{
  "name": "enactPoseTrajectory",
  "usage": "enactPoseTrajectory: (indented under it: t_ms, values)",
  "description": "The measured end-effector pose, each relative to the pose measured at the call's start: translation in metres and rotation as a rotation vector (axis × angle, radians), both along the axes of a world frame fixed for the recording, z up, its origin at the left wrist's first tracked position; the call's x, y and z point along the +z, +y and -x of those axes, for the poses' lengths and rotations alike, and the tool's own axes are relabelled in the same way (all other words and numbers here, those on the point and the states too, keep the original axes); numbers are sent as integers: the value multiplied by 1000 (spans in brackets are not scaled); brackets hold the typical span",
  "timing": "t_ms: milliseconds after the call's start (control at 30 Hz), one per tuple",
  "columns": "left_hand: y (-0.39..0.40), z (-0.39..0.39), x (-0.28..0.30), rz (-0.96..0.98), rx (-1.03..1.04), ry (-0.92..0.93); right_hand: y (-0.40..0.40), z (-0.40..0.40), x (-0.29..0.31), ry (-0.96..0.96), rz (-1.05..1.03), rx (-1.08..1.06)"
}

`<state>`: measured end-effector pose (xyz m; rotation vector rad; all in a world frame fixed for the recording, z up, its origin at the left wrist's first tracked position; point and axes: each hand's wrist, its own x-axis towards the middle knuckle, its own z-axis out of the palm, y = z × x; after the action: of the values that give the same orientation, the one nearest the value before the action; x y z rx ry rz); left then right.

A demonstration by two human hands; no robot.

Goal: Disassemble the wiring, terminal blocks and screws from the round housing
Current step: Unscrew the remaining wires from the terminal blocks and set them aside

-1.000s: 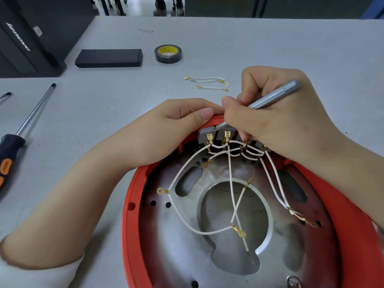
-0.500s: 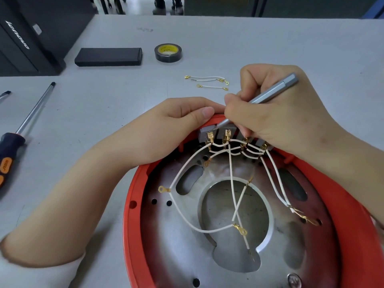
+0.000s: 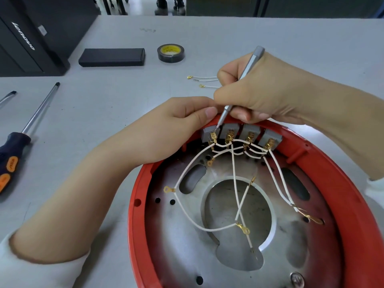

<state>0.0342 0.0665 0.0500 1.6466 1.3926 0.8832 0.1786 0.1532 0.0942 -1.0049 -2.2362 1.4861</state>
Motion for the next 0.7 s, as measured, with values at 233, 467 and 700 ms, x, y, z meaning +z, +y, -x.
enactPoseTrajectory:
  t_ms: [233, 467, 700]
  values:
    - [0, 0, -3, -34, -4, -9, 1, 8, 9, -163, -117, 41]
    - [1, 1, -4, -33, -11, -40, -17, 5, -17, 119, -561, -147]
    - [0, 0, -2, -15, -14, -58, -12, 3, -26, 290, -566, -184]
